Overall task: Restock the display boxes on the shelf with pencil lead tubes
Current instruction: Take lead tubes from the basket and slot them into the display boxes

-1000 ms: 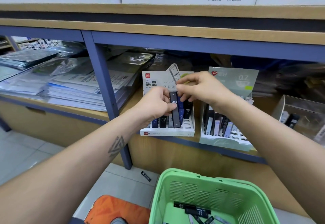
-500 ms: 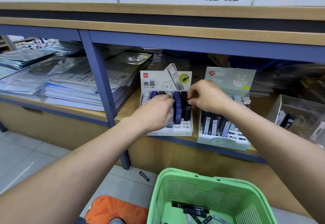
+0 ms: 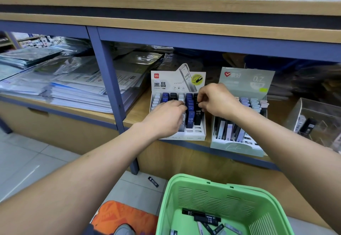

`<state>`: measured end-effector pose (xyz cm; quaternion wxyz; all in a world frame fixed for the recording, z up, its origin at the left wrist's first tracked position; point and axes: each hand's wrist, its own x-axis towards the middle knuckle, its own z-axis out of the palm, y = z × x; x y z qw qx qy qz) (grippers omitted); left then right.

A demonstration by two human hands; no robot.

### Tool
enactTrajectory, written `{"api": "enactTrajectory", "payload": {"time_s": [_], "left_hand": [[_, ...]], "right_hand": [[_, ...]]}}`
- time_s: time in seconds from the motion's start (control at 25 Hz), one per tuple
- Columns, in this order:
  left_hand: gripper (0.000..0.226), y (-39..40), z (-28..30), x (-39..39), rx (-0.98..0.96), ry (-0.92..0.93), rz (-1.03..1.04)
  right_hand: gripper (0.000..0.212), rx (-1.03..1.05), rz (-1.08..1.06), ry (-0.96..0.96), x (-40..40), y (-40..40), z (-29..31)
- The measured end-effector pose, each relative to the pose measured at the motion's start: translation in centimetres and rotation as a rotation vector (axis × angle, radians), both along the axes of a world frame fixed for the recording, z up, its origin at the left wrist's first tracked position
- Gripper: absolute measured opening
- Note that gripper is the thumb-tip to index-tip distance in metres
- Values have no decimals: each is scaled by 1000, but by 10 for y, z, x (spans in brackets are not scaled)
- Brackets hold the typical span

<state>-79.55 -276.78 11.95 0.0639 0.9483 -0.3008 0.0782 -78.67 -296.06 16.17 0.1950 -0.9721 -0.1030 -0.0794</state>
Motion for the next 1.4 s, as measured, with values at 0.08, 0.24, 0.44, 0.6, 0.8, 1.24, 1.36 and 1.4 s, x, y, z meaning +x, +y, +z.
{"api": "enactTrajectory", "payload": {"time_s": [0.08, 0.24, 0.44, 0.6, 0.8, 1.24, 1.36, 1.4], "left_hand": [[33, 0, 0, 2, -4, -12, 2], [29, -1, 0, 2, 3, -13, 7], [25, -5, 13, -3, -33, -75, -27], [16, -22, 14, -44, -89, -159, -100], [18, -49, -66, -96, 341, 230, -226], [39, -91, -286, -167, 677, 859, -94], [54, -90, -326, -189, 714, 823, -179], [55, -91, -335, -191, 718, 796, -204]], "right_hand": [[13, -70, -25, -29, 1, 0, 2], [9, -258, -25, 10, -4, 7, 4], [22, -192, -44, -170, -21, 4, 15], [25, 212, -70, -201, -92, -2, -16], [27, -54, -111, 249, -150, -23, -134], [47, -372, 111, 919, -214, -84, -331], [49, -579, 306, 902, -224, -82, -358], [50, -644, 367, 875, -226, -80, -364]]}}
